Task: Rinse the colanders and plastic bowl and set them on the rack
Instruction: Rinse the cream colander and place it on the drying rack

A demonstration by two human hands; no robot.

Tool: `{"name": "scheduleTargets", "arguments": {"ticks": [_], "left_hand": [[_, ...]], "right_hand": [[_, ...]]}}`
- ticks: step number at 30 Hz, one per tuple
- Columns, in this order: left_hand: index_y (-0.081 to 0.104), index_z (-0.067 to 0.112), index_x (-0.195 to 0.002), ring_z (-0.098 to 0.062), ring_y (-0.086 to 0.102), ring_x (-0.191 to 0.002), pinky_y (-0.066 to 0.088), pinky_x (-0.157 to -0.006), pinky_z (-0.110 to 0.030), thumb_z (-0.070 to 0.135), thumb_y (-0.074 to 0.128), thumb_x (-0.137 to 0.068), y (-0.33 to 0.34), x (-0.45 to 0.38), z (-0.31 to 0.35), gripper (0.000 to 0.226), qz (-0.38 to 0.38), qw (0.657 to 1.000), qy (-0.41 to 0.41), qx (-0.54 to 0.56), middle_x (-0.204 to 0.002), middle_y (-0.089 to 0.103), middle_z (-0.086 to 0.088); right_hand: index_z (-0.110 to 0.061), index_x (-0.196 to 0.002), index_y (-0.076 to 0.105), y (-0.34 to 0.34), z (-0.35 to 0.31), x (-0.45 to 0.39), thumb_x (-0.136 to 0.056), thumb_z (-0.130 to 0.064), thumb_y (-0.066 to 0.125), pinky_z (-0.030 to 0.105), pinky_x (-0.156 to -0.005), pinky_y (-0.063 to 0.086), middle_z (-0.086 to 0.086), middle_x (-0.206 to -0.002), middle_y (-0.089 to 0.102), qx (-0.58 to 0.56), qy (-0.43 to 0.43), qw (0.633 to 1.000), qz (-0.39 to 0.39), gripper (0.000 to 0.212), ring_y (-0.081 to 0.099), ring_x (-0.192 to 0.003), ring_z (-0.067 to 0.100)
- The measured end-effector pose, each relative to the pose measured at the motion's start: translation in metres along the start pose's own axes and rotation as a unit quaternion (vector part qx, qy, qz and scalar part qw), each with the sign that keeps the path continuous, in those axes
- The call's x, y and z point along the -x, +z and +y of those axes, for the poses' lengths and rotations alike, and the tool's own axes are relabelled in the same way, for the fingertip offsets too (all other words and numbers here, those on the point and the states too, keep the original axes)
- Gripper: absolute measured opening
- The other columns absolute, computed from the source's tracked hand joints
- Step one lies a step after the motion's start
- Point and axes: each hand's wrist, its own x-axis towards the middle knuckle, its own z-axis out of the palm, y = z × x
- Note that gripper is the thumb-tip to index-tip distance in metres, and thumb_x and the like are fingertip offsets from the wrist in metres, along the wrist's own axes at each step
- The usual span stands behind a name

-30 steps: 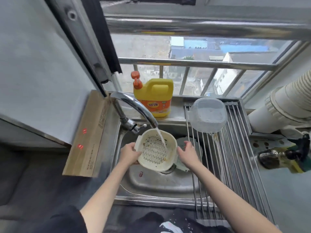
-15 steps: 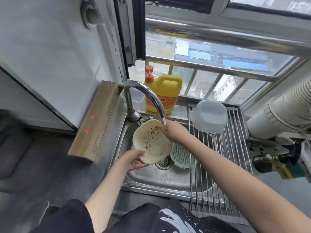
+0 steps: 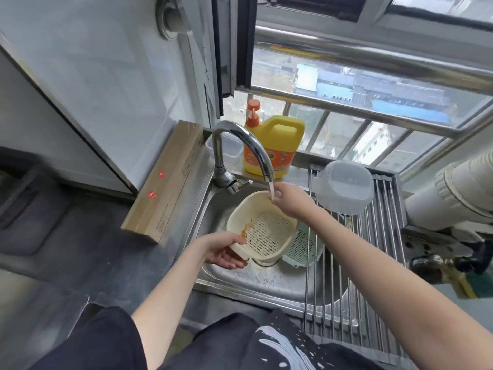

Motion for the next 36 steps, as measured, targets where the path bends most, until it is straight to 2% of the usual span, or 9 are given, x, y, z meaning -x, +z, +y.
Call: {"name": "scheduleTargets", "arguments": {"ticks": [4, 8, 11, 15, 18, 25, 30, 33, 36], "left_hand": [[0.062, -0.004, -0.087, -0.012, 0.067, -0.047, 0.053, -0.042, -0.018, 0.025, 0.044, -0.098, 0.004, 0.009, 0.009, 0.036, -0.007, 0.999, -0.002, -0.045, -0.060, 0.070, -0.010], [0.056, -0.002, -0.096, -0.022, 0.072, -0.059, 0.059, -0.051, -0.026, 0.024, 0.044, -0.098, 0.001, 0.010, 0.006, 0.029, -0.016, 0.999, -0.006, -0.044, -0.073, 0.073, -0.015], [0.050, 0.000, -0.109, -0.030, 0.071, -0.071, 0.061, -0.060, -0.037, 0.018, 0.051, -0.094, -0.004, -0.002, -0.006, 0.023, 0.027, 0.999, 0.015, 0.044, -0.086, 0.068, -0.021], [0.050, 0.001, -0.117, -0.029, 0.066, -0.083, 0.060, -0.070, -0.041, 0.022, 0.056, -0.095, -0.007, -0.023, -0.008, 0.031, 0.099, 0.982, 0.089, 0.137, -0.095, 0.064, -0.018], [0.049, 0.004, -0.120, -0.031, 0.062, -0.099, 0.055, -0.083, -0.041, 0.017, 0.058, -0.094, -0.006, -0.031, 0.003, 0.031, 0.088, 0.968, 0.140, 0.189, -0.103, 0.063, -0.016], [0.059, 0.006, -0.113, -0.022, 0.064, -0.092, 0.052, -0.090, -0.039, 0.001, 0.057, -0.090, 0.006, -0.039, 0.030, 0.023, 0.032, 0.960, 0.194, 0.202, -0.101, 0.067, -0.011], [0.055, 0.004, -0.116, -0.023, 0.063, -0.096, 0.056, -0.082, -0.035, -0.007, 0.053, -0.090, 0.020, -0.044, 0.047, 0.029, 0.003, 0.958, 0.208, 0.196, -0.104, 0.067, -0.012], [0.052, 0.002, -0.116, -0.029, 0.061, -0.101, 0.050, -0.092, -0.046, -0.010, 0.056, -0.085, 0.026, -0.048, 0.051, 0.034, -0.010, 0.959, 0.200, 0.201, -0.108, 0.062, -0.015], [0.052, 0.000, -0.116, -0.029, 0.062, -0.097, 0.054, -0.084, -0.044, -0.008, 0.060, -0.084, 0.031, -0.052, 0.051, 0.034, -0.012, 0.970, 0.170, 0.175, -0.106, 0.062, -0.015]], "right_hand": [[-0.020, -0.109, 0.061, 0.003, -0.002, -0.003, -0.095, -0.029, 0.049, 0.042, -0.076, 0.056, 0.002, -0.101, 0.067, 0.055, -0.001, 0.998, 0.005, 0.021, 0.063, -0.088, 0.023], [-0.020, -0.088, 0.055, 0.004, -0.007, -0.009, -0.093, -0.034, 0.054, 0.036, -0.071, 0.054, -0.001, -0.086, 0.062, 0.042, 0.003, 0.999, -0.021, 0.014, 0.060, -0.079, 0.020], [-0.017, -0.100, 0.061, 0.003, -0.012, -0.011, -0.090, -0.038, 0.057, 0.034, -0.066, 0.054, -0.002, -0.082, 0.063, -0.035, 0.009, 0.999, -0.029, 0.024, 0.061, -0.073, 0.017], [-0.023, -0.106, 0.067, 0.004, -0.017, 0.001, -0.088, -0.031, 0.063, 0.018, -0.040, 0.034, -0.010, -0.055, 0.051, -0.149, -0.020, 0.989, -0.011, 0.019, 0.043, -0.039, 0.002], [-0.035, -0.103, 0.068, 0.005, -0.007, 0.015, -0.085, -0.030, 0.068, 0.022, -0.050, 0.045, -0.008, -0.071, 0.064, -0.242, -0.033, 0.969, 0.033, 0.019, 0.055, -0.055, 0.006], [-0.030, -0.111, 0.068, -0.001, 0.034, 0.041, -0.085, -0.013, 0.069, 0.022, -0.070, 0.053, 0.007, -0.099, 0.072, -0.461, 0.056, 0.876, 0.135, 0.031, 0.066, -0.082, 0.016], [-0.036, -0.113, 0.067, 0.002, 0.047, 0.051, -0.084, -0.018, 0.072, 0.046, -0.093, 0.053, 0.018, -0.102, 0.072, -0.512, 0.102, 0.829, 0.202, 0.035, 0.066, -0.101, 0.034], [-0.040, -0.111, 0.067, 0.004, 0.043, 0.057, -0.084, -0.022, 0.071, 0.052, -0.086, 0.054, 0.019, -0.104, 0.071, -0.481, 0.089, 0.842, 0.229, 0.032, 0.067, -0.096, 0.036], [-0.034, -0.114, 0.069, 0.000, 0.040, 0.060, -0.084, -0.032, 0.070, 0.043, -0.057, 0.052, 0.017, -0.079, 0.072, -0.368, 0.070, 0.888, 0.267, 0.030, 0.062, -0.065, 0.033]]}}
